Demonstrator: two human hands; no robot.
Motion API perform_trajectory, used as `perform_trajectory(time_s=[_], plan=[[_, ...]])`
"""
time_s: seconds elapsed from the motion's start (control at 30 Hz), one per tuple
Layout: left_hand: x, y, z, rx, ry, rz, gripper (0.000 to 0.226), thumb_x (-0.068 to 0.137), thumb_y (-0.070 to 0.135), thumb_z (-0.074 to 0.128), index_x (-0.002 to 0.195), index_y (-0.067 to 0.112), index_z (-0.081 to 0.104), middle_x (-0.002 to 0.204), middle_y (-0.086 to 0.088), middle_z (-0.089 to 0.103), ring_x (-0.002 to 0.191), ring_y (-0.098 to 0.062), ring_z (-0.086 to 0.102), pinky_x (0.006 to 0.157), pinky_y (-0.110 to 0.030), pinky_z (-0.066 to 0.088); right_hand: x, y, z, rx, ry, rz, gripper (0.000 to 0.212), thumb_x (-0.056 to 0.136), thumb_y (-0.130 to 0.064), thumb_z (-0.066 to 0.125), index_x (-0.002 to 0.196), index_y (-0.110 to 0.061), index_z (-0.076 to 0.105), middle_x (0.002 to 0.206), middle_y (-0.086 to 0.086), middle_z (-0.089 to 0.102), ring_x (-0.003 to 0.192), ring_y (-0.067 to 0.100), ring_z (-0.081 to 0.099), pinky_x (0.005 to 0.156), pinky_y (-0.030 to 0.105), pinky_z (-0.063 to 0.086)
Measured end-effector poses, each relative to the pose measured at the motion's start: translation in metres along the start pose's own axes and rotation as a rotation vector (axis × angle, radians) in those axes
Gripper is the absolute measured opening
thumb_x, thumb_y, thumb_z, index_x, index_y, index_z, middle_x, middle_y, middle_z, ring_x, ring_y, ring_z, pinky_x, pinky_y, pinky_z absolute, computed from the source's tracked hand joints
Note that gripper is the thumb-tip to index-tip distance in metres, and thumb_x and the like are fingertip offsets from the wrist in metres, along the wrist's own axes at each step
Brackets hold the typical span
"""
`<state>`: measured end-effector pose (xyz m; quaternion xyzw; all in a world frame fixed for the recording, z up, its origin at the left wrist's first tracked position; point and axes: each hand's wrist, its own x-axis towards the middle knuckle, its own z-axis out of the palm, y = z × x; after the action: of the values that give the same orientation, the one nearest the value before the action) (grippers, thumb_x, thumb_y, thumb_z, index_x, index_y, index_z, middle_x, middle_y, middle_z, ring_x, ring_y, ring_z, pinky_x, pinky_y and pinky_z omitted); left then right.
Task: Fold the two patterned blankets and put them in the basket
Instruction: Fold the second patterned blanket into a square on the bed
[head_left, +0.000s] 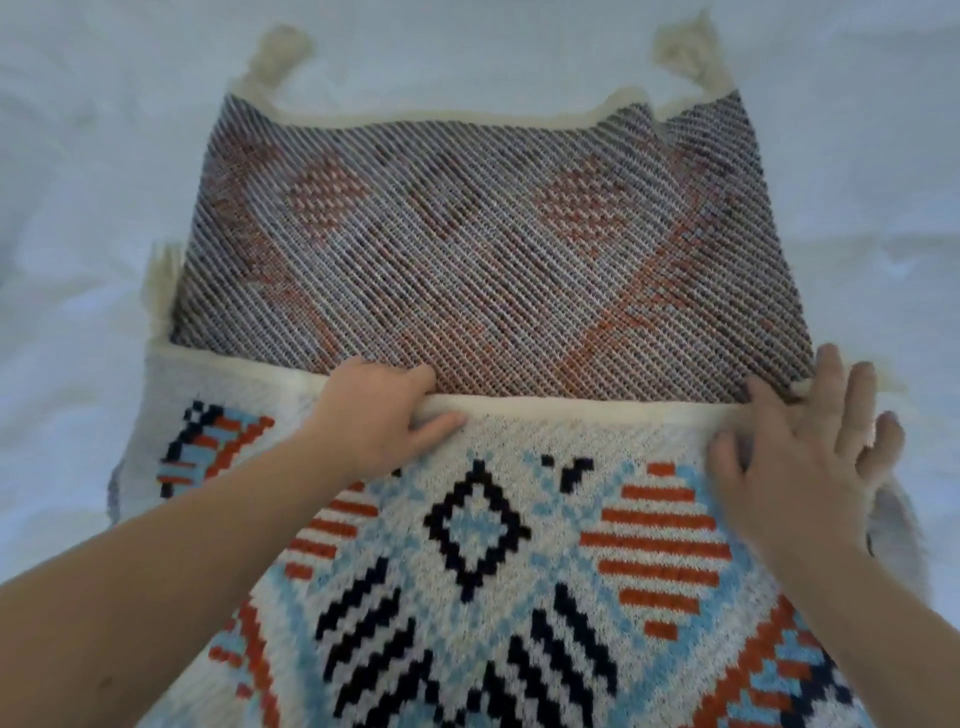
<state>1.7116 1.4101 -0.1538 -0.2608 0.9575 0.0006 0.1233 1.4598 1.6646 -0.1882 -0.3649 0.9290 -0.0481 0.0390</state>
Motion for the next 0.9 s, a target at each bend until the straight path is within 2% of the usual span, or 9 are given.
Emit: perform_trajectory(time_s=[0.1,0.23,0.33,0.4,0.53,0.67,0.77,0.83,0.9], plan=[[-0.005,-0.028,0.007,-0.019,-0.052,0.028,0.069,0.084,0.083,0.011,0.092,0.03,0.055,0.077,0.014,0.056,0.075,-0.012,0.052,0.084,-0.035,0.04,0.008,-0.028,-0.001,-0.01,-0.037,-0.112,0.065,0.095,-0.057,0.028,0.14,-0.017,0.049,0.163,0.014,0.013,0.151,0.03,0.001,0.118,0.05,-0.009],[-0.022,-0.073,0.007,-0.048,-0.119,-0.002,0.086,0.078,0.089,0.01,0.114,0.028,0.06,0.104,0.01,0.061,0.099,-0.014,0.053,0.096,-0.037,0.039,0.01,-0.045,0.006,-0.014,-0.074,-0.223,0.074,0.089,-0.068,0.034,0.133,-0.014,0.056,0.146,0.012,0.047,0.137,0.032,0.037,0.115,0.053,0.017],[-0.038,-0.11,0.01,0.017,-0.208,-0.04,0.085,0.076,0.092,0.011,0.109,0.029,0.057,0.093,0.011,0.061,0.089,-0.011,0.055,0.09,-0.034,0.041,0.012,-0.042,0.002,-0.005,-0.087,-0.214,0.069,0.085,-0.07,0.047,0.12,-0.013,0.063,0.121,0.01,0.06,0.115,0.033,0.051,0.101,0.051,0.038],[-0.048,-0.132,0.015,0.093,-0.243,-0.028,0.081,0.076,0.091,0.007,0.098,0.031,0.057,0.08,0.012,0.059,0.078,-0.01,0.055,0.081,-0.03,0.036,0.017,-0.037,-0.006,-0.048,-0.091,-0.222,0.058,0.085,-0.069,0.056,0.098,-0.013,0.068,0.091,0.004,0.065,0.087,0.028,0.059,0.082,0.045,0.05],[-0.052,-0.161,0.017,0.101,-0.159,0.023,0.092,0.067,0.093,-0.013,0.077,0.031,0.055,0.07,0.013,0.054,0.071,-0.008,0.051,0.078,-0.026,0.036,0.034,-0.032,-0.031,-0.057,-0.192,-0.133,0.053,0.092,-0.066,0.037,0.06,-0.026,0.052,0.056,-0.01,0.051,0.051,0.009,0.05,0.045,0.031,0.046],[-0.032,-0.177,-0.006,-0.067,-0.148,-0.059,0.057,0.08,0.083,0.03,0.076,0.03,0.051,0.063,0.009,0.057,0.059,-0.005,0.055,0.059,-0.028,0.05,0.078,-0.018,-0.03,-0.034,-0.066,-0.12,0.052,0.091,-0.065,0.041,0.058,-0.026,0.048,0.049,-0.007,0.048,0.043,0.013,0.05,0.043,0.035,0.048],[0.003,-0.187,-0.035,0.058,-0.032,-0.043,0.05,0.086,0.077,0.037,0.072,0.029,0.042,0.061,0.01,0.052,0.054,-0.003,0.048,0.049,-0.025,0.035,0.125,0.007,-0.007,-0.077,-0.068,-0.18,0.056,0.089,-0.076,0.036,0.064,-0.028,0.047,0.053,-0.001,0.049,0.048,0.023,0.053,0.049,0.043,0.051],[0.03,-0.194,-0.051,0.174,0.036,-0.047,0.053,0.088,0.077,0.038,0.073,0.026,0.043,0.062,0.009,0.051,0.054,-0.007,0.046,0.05,-0.025,0.031,0.14,-0.031,-0.039,-0.072,0.012,-0.2,0.047,0.096,-0.059,0.047,0.064,-0.026,0.048,0.051,0.004,0.047,0.047,0.028,0.05,0.049,0.049,0.049],[0.056,-0.201,-0.054,0.252,0.093,-0.028,0.056,0.089,0.077,0.035,0.077,0.023,0.046,0.064,0.006,0.051,0.058,-0.013,0.047,0.051,-0.028,0.032,0.143,-0.09,-0.081,0.022,0.133,-0.211,0.046,0.098,-0.024,0.056,0.056,-0.009,0.047,0.046,0.013,0.043,0.046,0.032,0.045,0.048,0.054,0.041]])
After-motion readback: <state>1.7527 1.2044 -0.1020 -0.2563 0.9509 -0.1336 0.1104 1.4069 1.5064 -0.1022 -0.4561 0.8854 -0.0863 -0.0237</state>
